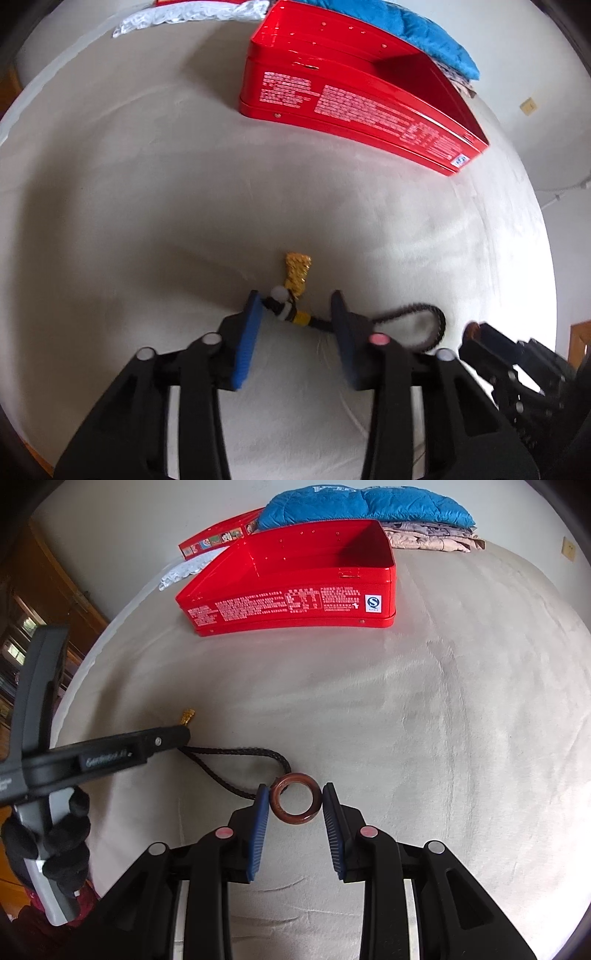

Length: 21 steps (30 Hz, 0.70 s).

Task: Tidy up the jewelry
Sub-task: 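Grasp the gold-tasselled black cord with the left tool while the right tool holds the ring, then carry the cord and ring into the red box and open both tools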

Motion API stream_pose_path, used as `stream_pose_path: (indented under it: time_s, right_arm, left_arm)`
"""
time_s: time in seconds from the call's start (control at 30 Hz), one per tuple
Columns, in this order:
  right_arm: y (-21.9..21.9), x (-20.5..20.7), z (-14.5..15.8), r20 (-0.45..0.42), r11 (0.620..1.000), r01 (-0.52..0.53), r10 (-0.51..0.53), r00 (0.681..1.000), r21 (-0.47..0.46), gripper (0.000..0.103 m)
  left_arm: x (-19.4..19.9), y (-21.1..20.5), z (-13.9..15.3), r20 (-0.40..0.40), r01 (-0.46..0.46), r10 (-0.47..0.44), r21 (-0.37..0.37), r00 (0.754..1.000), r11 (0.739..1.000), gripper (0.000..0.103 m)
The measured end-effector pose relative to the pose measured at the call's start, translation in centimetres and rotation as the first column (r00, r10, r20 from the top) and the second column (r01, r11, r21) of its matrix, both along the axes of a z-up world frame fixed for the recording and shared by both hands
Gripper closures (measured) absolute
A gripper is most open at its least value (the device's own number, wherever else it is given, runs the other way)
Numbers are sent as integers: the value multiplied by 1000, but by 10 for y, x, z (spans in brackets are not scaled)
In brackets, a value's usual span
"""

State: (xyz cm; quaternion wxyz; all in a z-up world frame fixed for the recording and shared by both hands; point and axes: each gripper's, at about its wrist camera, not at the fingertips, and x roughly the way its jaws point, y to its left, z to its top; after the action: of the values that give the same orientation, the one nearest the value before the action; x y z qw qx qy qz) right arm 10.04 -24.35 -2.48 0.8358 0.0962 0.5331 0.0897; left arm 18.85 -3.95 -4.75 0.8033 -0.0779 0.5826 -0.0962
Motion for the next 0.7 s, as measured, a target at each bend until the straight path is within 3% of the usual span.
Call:
stream_pose_path:
  time_s: [0.03, 0.13, 0.33, 0.7]
  right_arm:
    - [-1, 0, 0, 1, 1000, 2, -2, 1000, 2, 73]
    - [-4, 1, 1, 5, 1000, 7, -7, 1000, 11, 73]
    - [-2, 1, 1, 7, 1000, 2, -2, 1000, 21, 73]
    - [-1, 8, -3, -9, 1000, 3, -3, 1000, 17, 73]
  left_arm:
    - [1, -1, -1, 1, -5, 5, 6, 1000, 1000, 80]
    - [3, -3, -1, 5, 17, -17, 21, 1000, 1000, 87]
    - [16, 2, 5, 53, 66, -73, 133, 996, 989, 89]
    - [3, 15, 23, 115, 84, -87, 26, 990, 996, 90]
